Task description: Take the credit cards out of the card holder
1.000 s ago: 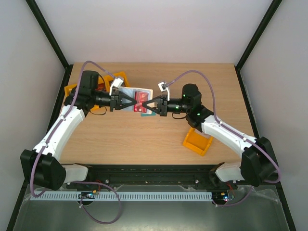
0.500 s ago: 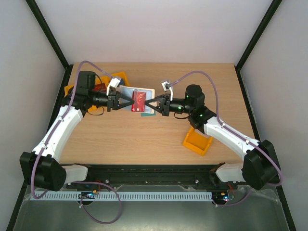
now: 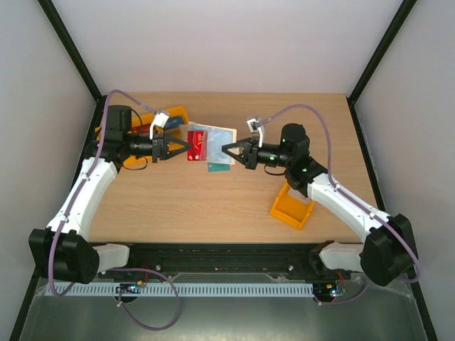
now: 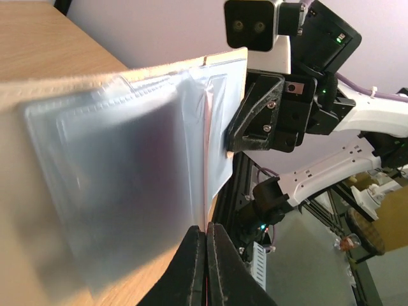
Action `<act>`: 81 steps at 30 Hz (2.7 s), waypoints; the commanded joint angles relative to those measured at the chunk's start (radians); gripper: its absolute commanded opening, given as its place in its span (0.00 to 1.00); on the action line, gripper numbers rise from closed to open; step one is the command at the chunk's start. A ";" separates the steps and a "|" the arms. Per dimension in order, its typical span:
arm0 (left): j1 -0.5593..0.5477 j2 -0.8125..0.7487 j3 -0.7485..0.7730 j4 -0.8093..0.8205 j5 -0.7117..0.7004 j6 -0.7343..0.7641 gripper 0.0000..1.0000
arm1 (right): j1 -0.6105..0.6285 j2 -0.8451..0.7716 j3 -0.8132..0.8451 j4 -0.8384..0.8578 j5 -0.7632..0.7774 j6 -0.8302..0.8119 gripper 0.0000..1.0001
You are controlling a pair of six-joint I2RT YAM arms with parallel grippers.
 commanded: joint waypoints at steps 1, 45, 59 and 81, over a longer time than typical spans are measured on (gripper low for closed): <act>0.019 -0.028 -0.014 0.024 0.004 -0.005 0.02 | -0.026 -0.052 -0.003 -0.080 0.034 -0.057 0.02; 0.105 -0.035 0.090 -0.477 -0.097 0.539 0.02 | 0.064 0.027 0.115 -0.681 0.412 -0.274 0.73; -0.119 -0.005 0.136 -0.756 -0.140 0.894 0.02 | 0.169 -0.010 0.214 -0.312 -0.028 -0.308 0.68; -0.149 0.032 0.150 -0.755 -0.135 0.895 0.02 | 0.217 0.077 0.234 -0.461 -0.017 -0.340 0.02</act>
